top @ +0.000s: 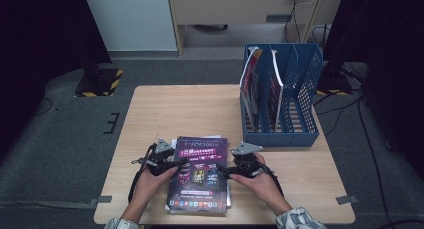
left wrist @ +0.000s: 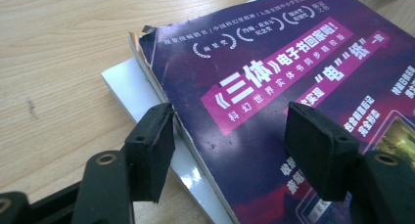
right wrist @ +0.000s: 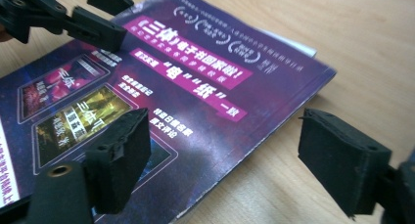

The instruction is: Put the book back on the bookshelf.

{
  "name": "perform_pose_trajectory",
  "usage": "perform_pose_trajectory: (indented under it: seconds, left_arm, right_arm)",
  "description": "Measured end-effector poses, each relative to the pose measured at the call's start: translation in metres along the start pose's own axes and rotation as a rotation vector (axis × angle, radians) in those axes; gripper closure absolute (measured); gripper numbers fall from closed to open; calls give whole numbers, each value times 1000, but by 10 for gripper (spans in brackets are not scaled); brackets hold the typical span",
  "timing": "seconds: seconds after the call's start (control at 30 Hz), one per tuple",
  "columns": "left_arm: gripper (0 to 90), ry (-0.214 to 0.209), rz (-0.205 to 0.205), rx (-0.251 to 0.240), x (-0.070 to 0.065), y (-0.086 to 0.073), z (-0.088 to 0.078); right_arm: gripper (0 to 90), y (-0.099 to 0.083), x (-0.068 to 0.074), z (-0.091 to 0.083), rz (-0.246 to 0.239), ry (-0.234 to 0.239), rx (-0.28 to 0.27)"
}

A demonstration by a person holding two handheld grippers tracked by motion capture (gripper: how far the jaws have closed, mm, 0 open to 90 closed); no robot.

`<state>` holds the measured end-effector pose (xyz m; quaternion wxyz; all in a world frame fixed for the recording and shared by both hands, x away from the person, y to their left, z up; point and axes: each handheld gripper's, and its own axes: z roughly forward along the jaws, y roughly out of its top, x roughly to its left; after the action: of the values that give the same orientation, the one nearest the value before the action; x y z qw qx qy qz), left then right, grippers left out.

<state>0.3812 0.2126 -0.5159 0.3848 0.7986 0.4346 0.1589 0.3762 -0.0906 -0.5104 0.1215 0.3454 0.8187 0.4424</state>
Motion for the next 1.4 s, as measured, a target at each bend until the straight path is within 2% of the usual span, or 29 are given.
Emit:
perform_pose_trajectory:
  seconds: [0.13,0.3,0.5,0.6,0.83,1.03,1.4]
  left_arm:
    - [346,-5,1,-1,0,0,0]
    - [350,-6,9,3,0,0,0]
    - [351,-7,16,1,0,0,0]
    - [351,-8,17,1,0,0,0]
    - [351,-7,17,0,0,0,0]
    - [349,-9,18,3,0,1,0]
    - [347,-8,19,3,-1,1,1]
  right_arm:
    - [168,-2,0,9,15,8,23]
    - [155,-6,0,13,32,19,43]
    - [135,-9,-3,17,77,37,66]
    - [127,-10,-4,18,105,51,70]
    - [118,-11,-8,21,122,72,64]
    - [101,-11,-10,30,168,105,57]
    - [99,-11,-10,32,162,113,41]
